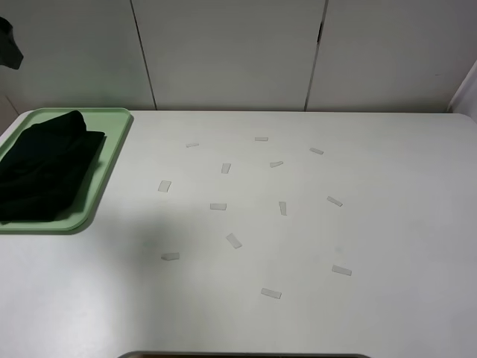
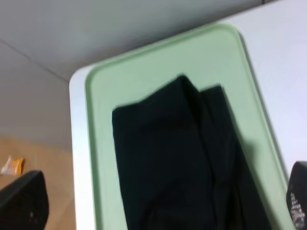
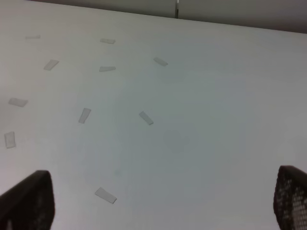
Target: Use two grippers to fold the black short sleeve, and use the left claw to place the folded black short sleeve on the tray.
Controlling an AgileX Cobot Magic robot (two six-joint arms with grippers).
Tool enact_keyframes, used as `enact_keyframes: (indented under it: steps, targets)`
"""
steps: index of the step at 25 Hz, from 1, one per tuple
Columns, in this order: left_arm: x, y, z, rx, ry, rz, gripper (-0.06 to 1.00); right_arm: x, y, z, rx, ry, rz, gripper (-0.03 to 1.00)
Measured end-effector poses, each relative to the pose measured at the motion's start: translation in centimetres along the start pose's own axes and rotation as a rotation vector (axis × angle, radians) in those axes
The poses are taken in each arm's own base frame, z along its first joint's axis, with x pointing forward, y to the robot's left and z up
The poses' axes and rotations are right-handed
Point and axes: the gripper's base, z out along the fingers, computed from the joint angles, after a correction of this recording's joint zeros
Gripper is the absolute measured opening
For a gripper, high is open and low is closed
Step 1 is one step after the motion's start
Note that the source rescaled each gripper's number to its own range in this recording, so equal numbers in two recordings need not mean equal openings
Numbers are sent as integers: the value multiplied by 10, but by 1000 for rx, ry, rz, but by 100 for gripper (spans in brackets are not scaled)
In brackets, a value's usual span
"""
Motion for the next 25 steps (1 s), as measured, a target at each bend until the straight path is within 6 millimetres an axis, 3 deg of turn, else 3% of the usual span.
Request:
enact_keyframes:
  steps: [4,10,11,14,20,21,25]
  targets:
    - [12,0,-24,33,58,-56,100,0,0,0,0,0,0,100]
    - [56,-10,-79,73,-158,-125,100,0,0,0,0,0,0,100]
    - [56,-10,-79,73,-158,-125,100,0,0,0,0,0,0,100]
    - [103,-18,-106,82,-186,-203,100,0,0,0,0,0,0,100]
    - [170,-31,-138,88,-214,-286,100,0,0,0,0,0,0,100]
    - [170,-31,-138,88,-214,-286,100,0,0,0,0,0,0,100]
    - [200,-39,-148,94,-241,-316,100,0,0,0,0,0,0,100]
